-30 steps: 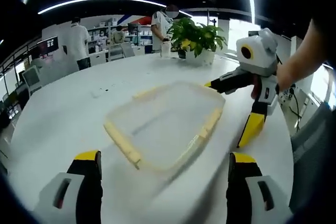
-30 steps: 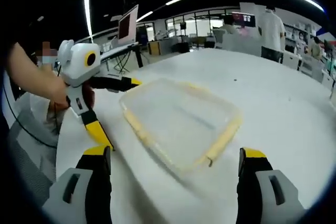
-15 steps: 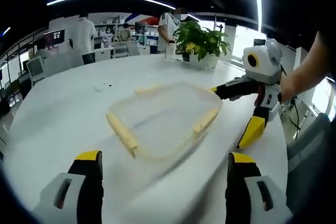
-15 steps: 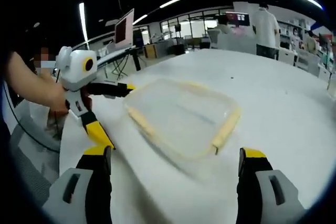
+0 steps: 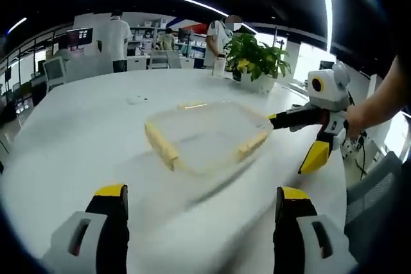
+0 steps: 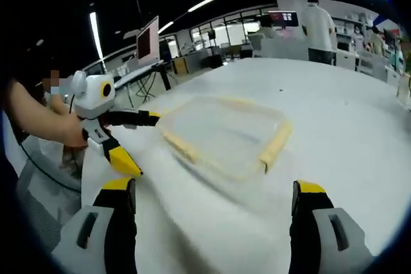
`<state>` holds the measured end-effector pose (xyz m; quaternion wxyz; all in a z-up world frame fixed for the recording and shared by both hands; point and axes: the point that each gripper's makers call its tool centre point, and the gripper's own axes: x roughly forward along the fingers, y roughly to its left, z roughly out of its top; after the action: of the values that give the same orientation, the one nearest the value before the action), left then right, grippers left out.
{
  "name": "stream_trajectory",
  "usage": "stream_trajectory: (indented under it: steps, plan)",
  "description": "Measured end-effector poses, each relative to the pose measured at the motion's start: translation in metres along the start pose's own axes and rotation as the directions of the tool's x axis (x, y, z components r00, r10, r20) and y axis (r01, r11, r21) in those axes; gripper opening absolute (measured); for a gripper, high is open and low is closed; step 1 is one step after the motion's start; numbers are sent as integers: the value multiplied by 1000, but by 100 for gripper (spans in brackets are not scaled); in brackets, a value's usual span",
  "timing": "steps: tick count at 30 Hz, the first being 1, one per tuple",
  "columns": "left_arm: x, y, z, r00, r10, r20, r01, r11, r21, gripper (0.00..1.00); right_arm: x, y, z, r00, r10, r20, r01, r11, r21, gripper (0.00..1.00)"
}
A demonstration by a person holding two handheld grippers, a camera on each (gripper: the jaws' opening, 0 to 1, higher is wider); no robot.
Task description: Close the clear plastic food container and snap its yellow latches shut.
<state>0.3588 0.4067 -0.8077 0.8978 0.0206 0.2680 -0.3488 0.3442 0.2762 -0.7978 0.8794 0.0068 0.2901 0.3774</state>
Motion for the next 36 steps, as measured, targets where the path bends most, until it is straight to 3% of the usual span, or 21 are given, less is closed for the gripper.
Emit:
stream_trajectory:
  steps: [11,17,21,24,36]
  plan:
    - [-17,-5,-4,1000,15,14,-14,999,-33,92,-23,5,-13,1000,-23,20,21,997,80,98]
    - [-32,-2,-15,999,32,11,-31,998,-63,91,-37,7,-21,999,-47,8,46,994,96,96]
    - [-40,1,-19,999,46,6,-45,996,-73,91,-47,9,-22,998,-58,25,54,991,121,95]
    - [-50,1,-18,998,57,18,-55,994,-94,91,-54,11,-21,996,-75,53,64,979,194,95]
    - [-86,11,-30,995,102,19,-99,988,-121,90,-82,19,-24,994,-100,53,85,969,233,94]
